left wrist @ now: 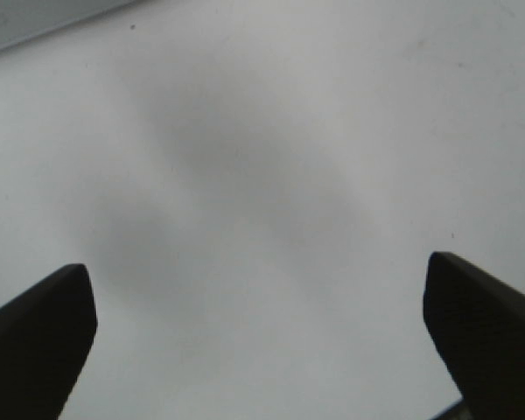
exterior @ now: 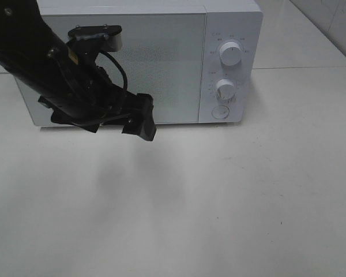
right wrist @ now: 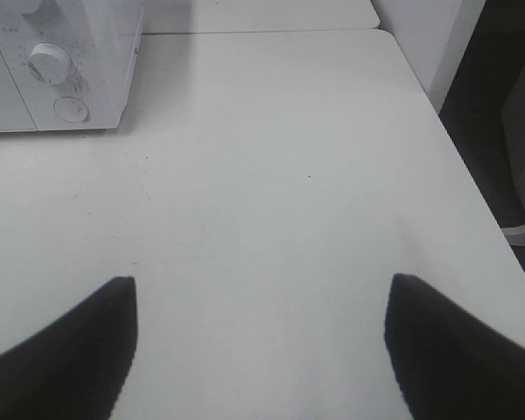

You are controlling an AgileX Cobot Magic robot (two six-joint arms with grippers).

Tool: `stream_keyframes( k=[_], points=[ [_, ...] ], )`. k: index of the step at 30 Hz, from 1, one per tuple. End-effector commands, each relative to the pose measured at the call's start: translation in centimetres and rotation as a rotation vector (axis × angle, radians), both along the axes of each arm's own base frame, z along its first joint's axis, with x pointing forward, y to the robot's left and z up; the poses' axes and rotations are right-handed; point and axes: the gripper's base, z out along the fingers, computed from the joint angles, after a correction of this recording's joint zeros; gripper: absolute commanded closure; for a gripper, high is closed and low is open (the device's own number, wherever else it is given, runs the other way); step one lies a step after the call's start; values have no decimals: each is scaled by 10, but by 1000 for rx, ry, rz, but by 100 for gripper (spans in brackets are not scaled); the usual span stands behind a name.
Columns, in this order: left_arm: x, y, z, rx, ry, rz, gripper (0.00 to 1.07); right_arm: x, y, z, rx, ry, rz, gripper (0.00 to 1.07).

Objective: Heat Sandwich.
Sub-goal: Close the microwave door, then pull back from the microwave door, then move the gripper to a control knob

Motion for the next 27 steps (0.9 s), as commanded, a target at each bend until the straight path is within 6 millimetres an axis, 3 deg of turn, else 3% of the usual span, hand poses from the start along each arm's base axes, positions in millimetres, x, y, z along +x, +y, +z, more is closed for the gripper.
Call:
stream_keyframes(
  k=[1, 8, 17, 19, 21, 25, 26, 27],
  points=[
    [-10, 3, 11, 20, 53, -14, 10, -4, 0, 0, 4, -37, -10, 31],
    [-41, 25, 33, 141, 219, -48, 10, -4, 0, 0, 4, -37, -10, 31],
    [-48, 55, 51, 284, 208, 40, 10, -4, 0, 0, 4, -37, -10, 31],
    [-44, 73, 54, 298, 253, 91, 10, -4, 0, 0, 4, -37, -10, 31],
    [-43, 78, 55, 289, 265, 101, 10, -4, 0, 0, 4, -37, -10, 31],
    [-34, 118, 67, 210, 296, 187, 10, -4, 0, 0, 4, -37, -10, 31],
    [-34, 118, 67, 210, 296, 187, 10, -4, 0, 0, 4, -37, -10, 31],
    [-34, 135, 72, 189, 306, 225, 10, -4, 0, 0, 4, -37, -10, 31]
  ],
)
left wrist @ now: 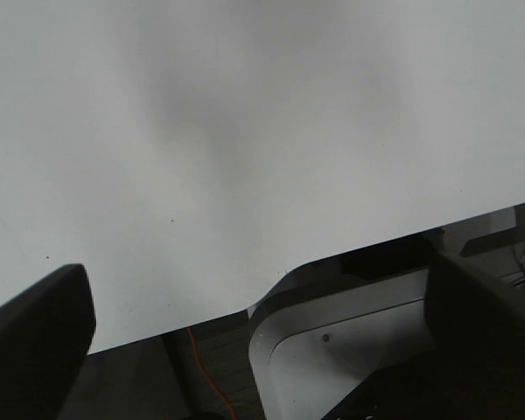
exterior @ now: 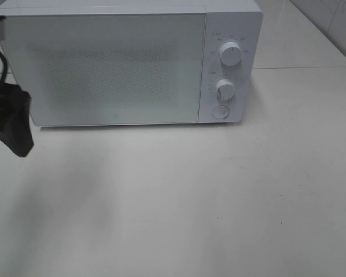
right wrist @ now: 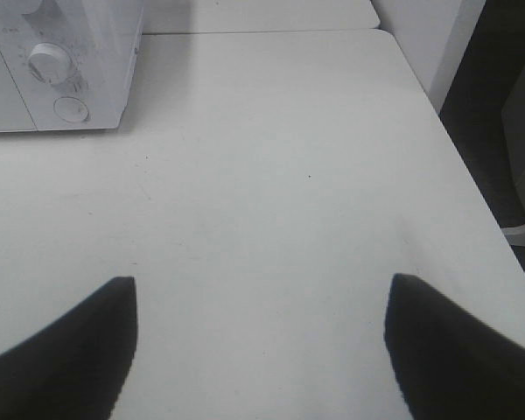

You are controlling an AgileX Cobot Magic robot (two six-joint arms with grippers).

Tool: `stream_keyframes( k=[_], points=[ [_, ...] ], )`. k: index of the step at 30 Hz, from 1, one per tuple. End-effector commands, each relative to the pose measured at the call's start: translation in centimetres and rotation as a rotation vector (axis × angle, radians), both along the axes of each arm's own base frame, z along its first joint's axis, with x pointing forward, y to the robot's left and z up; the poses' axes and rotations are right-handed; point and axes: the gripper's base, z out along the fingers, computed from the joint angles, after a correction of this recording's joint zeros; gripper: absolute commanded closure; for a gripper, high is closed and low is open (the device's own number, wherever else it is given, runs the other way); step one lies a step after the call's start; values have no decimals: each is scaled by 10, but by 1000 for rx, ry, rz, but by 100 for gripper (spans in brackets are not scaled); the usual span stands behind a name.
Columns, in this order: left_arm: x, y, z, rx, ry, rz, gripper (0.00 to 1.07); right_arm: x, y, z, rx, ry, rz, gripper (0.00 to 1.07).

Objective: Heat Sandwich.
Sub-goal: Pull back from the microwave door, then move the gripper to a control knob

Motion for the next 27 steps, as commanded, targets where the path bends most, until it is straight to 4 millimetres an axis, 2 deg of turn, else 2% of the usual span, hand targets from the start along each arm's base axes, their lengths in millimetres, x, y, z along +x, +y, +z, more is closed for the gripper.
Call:
stream_keyframes(
  k=[1, 2, 3, 4, 6, 7, 8, 11, 12, 13, 16, 17, 21, 22, 26, 27],
  points=[
    [-2, 27, 11, -31, 8, 66, 10, -4, 0, 0, 4, -37, -10, 31],
    [-3, 37, 14, -28, 14, 97, 10, -4, 0, 0, 4, -37, -10, 31],
    [-6, 55, 18, -21, 21, 155, 10, -4, 0, 0, 4, -37, -10, 31],
    [-6, 55, 18, -21, 21, 155, 10, -4, 0, 0, 4, -37, -10, 31],
    [-10, 69, 24, -23, -3, 200, 10, -4, 0, 0, 4, -37, -10, 31],
    [-18, 80, 28, -27, -24, 245, 10, -4, 0, 0, 4, -37, -10, 31],
    [-18, 80, 28, -27, -24, 245, 10, -4, 0, 0, 4, -37, -10, 31],
    [-37, 91, 31, -19, -54, 259, 10, -4, 0, 0, 4, -37, -10, 31],
    [-49, 93, 30, -17, -67, 264, 10, -4, 0, 0, 4, -37, -10, 31],
    [-49, 93, 30, -17, -67, 264, 10, -4, 0, 0, 4, -37, -10, 31],
    [-76, 93, 28, -17, -100, 264, 10, -4, 0, 0, 4, -37, -10, 31],
    [-76, 93, 28, -17, -100, 264, 10, -4, 0, 0, 4, -37, -10, 31],
    [-101, 93, 23, -23, -165, 258, 10, -4, 0, 0, 4, -37, -10, 31],
    [-101, 93, 23, -23, -165, 258, 10, -4, 0, 0, 4, -37, -10, 31],
    [-133, 92, 19, -46, -346, 265, 10, -4, 0, 0, 4, -37, -10, 31],
    [-133, 92, 19, -46, -346, 265, 10, -4, 0, 0, 4, -37, -10, 31]
  ],
)
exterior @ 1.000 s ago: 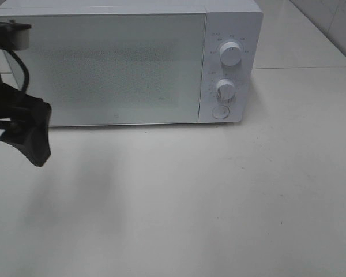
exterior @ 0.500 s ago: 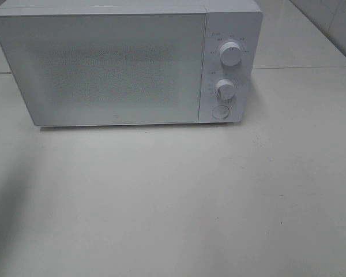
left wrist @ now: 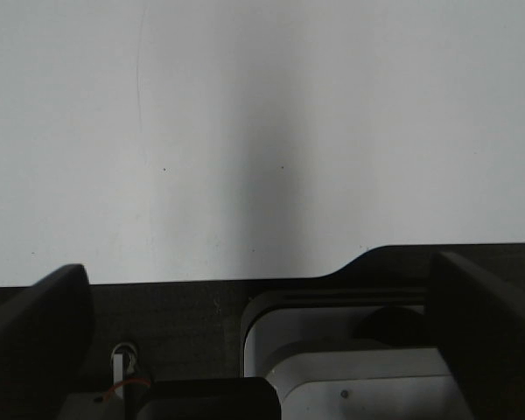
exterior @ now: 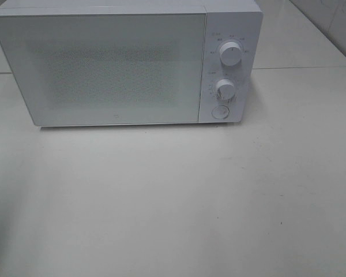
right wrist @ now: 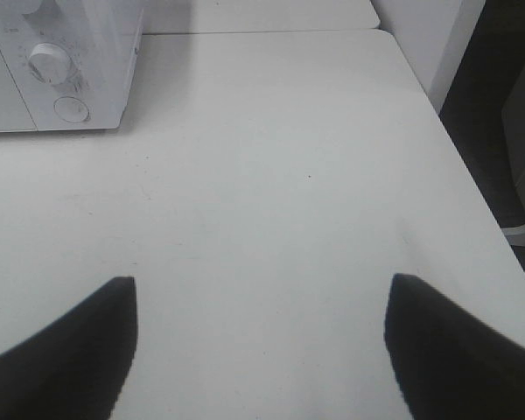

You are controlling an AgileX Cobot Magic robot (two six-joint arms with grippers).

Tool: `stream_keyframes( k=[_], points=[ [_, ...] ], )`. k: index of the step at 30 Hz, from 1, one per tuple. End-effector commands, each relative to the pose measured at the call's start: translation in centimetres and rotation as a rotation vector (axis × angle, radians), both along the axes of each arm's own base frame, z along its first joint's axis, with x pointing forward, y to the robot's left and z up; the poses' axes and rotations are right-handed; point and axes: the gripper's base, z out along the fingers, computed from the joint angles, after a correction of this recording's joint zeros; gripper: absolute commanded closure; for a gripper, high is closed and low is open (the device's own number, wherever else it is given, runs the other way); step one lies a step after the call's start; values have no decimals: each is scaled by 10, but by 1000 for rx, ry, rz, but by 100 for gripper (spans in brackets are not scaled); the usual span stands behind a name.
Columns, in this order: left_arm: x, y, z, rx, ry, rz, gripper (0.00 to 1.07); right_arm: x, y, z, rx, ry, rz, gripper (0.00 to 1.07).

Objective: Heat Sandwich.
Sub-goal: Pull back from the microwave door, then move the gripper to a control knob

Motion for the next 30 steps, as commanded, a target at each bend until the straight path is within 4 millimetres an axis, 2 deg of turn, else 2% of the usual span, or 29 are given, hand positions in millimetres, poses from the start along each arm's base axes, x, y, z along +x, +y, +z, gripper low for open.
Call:
stream_keyframes(
  k=[1, 4, 7, 9, 13, 18, 28, 30],
  points=[
    [-18, 0, -3, -1, -96, 3, 10, -4, 0, 0, 4, -37, -10, 31],
    [-41, -1, -4, -2, -220, 7, 10, -4, 0, 0, 4, -37, -10, 31],
    [-52, -1, -2, -1, -292, 9, 10, -4, 0, 0, 4, -37, -10, 31],
    [-69, -1, -2, 1, -387, 10, 10, -4, 0, 0, 4, -37, -10, 31],
    [-82, -1, -6, 4, -464, 12, 10, -4, 0, 0, 4, -37, -10, 31],
    [-99, 0, -23, 17, -525, 14, 10, -4, 0, 0, 4, -37, -10, 31],
    [-133, 0, -22, 23, -742, 16, 10, -4, 0, 0, 4, -37, -10, 31],
    [-133, 0, -22, 23, -738, 16, 10, -4, 0, 0, 4, -37, -10, 31]
  ],
)
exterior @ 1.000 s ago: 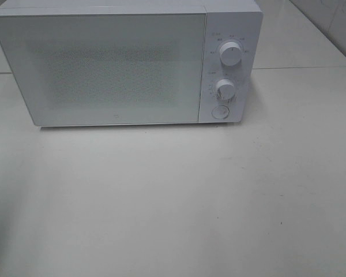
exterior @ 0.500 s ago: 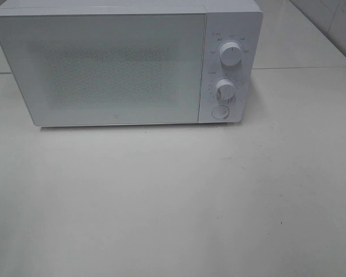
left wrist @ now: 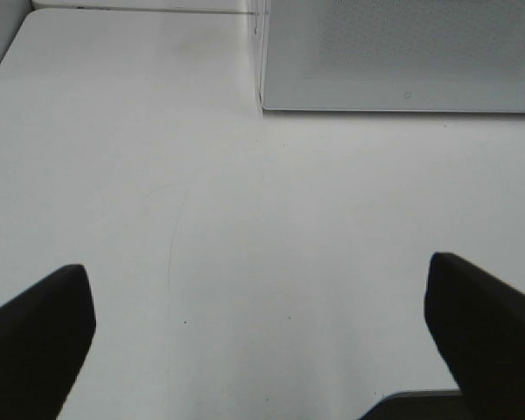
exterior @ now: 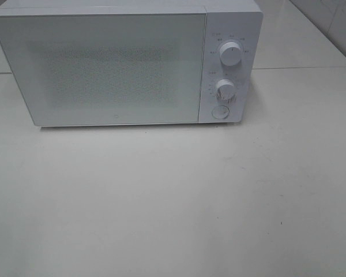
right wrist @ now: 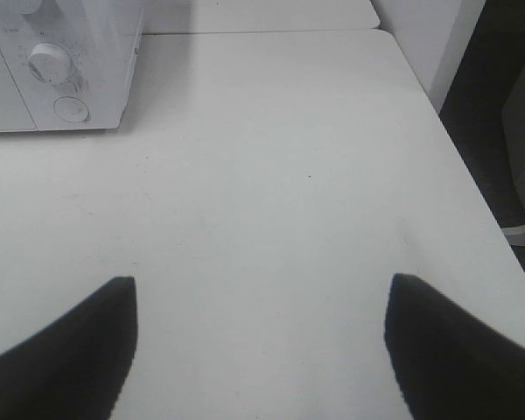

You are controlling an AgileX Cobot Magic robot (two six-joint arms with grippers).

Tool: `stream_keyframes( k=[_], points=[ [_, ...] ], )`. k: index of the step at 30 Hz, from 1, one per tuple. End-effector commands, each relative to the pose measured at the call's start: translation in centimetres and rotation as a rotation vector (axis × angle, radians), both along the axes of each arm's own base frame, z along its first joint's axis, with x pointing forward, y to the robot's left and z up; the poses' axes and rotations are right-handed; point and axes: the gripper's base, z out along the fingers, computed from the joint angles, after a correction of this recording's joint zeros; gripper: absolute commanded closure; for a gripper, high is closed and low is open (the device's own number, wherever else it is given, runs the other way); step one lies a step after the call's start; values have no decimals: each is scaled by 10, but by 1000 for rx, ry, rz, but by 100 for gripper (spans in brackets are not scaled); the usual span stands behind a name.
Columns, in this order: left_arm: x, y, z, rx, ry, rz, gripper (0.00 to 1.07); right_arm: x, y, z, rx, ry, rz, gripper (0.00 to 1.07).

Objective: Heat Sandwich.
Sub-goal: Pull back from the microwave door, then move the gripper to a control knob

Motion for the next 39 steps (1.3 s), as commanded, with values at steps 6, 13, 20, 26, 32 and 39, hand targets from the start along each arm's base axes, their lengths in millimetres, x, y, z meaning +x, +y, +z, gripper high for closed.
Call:
stream_keyframes(
  k=[6, 13, 20, 26, 32, 39],
  points=[
    [-3, 0, 0, -2, -33, 2, 10, -4, 0, 0, 3, -36, -11, 31],
    [-3, 0, 0, -2, -32, 2, 10, -4, 0, 0, 3, -36, -11, 31],
    [-3, 0, 0, -2, -32, 2, 10, -4, 0, 0, 3, -36, -11, 31],
    [-3, 0, 0, -2, -32, 2, 10, -4, 0, 0, 3, -36, -11, 31],
    [-3, 0, 0, -2, -32, 2, 10, -4, 0, 0, 3, -36, -11, 31],
    [-3, 0, 0, -2, -32, 2, 10, -4, 0, 0, 3, -36, -11, 31]
  ],
)
